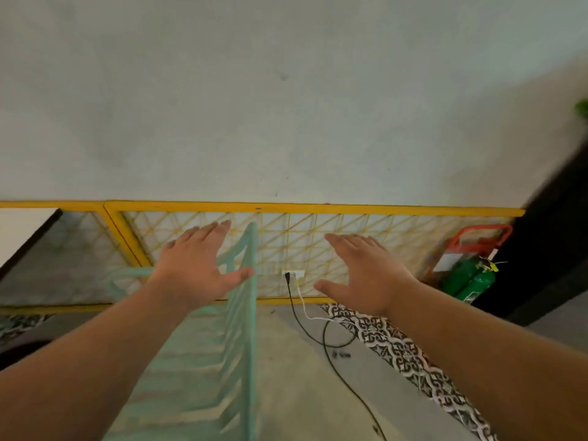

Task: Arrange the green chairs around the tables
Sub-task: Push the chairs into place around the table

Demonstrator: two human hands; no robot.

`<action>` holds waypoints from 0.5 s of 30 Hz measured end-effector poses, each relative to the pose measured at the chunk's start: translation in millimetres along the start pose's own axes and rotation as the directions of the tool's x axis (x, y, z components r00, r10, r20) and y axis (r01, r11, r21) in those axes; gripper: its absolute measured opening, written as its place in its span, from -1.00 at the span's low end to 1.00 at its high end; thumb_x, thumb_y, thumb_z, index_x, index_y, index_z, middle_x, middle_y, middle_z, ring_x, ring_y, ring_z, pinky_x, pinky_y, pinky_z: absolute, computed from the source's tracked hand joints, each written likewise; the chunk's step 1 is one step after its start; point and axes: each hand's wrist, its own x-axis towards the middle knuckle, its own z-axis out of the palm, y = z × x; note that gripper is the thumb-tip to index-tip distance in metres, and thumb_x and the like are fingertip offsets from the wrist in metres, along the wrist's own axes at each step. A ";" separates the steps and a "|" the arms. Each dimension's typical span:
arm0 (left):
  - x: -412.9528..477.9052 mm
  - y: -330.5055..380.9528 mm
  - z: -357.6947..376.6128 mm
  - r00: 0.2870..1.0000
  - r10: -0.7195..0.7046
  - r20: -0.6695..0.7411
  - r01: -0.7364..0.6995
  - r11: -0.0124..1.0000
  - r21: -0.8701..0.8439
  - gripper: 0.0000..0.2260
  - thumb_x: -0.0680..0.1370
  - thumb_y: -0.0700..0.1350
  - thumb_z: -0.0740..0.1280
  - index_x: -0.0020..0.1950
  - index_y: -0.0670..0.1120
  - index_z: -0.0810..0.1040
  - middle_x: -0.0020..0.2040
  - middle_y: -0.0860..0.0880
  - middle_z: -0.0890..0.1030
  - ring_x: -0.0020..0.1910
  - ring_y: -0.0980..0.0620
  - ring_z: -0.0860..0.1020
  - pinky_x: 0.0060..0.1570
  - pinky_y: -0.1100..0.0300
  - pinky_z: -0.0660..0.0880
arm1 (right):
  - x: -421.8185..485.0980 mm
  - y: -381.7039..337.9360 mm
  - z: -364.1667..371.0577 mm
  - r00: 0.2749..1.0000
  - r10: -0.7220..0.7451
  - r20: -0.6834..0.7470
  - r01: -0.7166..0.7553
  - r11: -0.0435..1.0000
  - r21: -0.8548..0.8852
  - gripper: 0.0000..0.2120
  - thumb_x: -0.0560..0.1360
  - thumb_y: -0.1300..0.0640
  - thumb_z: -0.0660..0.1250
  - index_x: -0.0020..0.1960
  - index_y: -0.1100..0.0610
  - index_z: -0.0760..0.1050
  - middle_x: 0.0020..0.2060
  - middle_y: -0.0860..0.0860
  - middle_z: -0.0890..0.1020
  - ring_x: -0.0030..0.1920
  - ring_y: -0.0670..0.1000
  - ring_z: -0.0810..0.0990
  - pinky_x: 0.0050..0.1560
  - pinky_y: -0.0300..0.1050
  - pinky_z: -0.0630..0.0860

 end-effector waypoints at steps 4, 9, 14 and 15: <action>6.7 39.8 9.4 0.992 -0.130 -0.004 0.129 0.991 -0.036 0.10 0.21 0.70 -0.05 0.65 0.16 0.01 0.63 0.07 0.19 0.59 -0.04 0.16 0.50 -0.15 0.23 | 31.7 58.1 -13.2 0.994 -0.107 0.017 0.106 0.994 0.027 -0.10 0.43 -0.49 0.15 0.61 -0.01 0.12 0.51 -0.02 0.38 0.51 0.05 0.27 0.53 0.05 0.15; 8.7 59.4 7.5 0.965 -0.263 -0.024 0.261 0.964 -0.059 0.02 0.30 0.65 0.05 0.65 0.18 -0.02 0.64 0.13 0.15 0.60 0.00 0.14 0.45 -0.19 0.26 | 81.9 85.6 -17.5 0.967 -0.246 0.068 0.245 0.969 0.022 -0.11 0.47 -0.45 0.20 0.63 0.00 0.10 0.52 0.00 0.36 0.52 0.05 0.25 0.55 0.07 0.14; 16.2 40.6 12.4 0.933 -0.360 -0.004 0.360 0.933 -0.023 0.02 0.31 0.66 0.03 0.65 0.17 -0.04 0.63 0.10 0.19 0.58 -0.02 0.19 0.43 -0.19 0.29 | 130.6 74.1 -2.3 0.927 -0.368 0.075 0.364 0.929 0.066 -0.11 0.47 -0.46 0.20 0.63 -0.01 0.10 0.53 0.01 0.33 0.53 0.06 0.22 0.56 0.07 0.09; 16.7 35.3 13.6 0.925 -0.380 0.000 0.380 0.925 -0.014 0.03 0.30 0.67 0.01 0.65 0.16 -0.03 0.62 0.10 0.21 0.57 -0.03 0.21 0.43 -0.19 0.30 | 138.0 69.2 2.1 0.919 -0.385 0.085 0.378 0.922 0.082 -0.12 0.48 -0.44 0.23 0.63 -0.01 0.10 0.54 0.02 0.33 0.53 0.06 0.22 0.55 0.07 0.08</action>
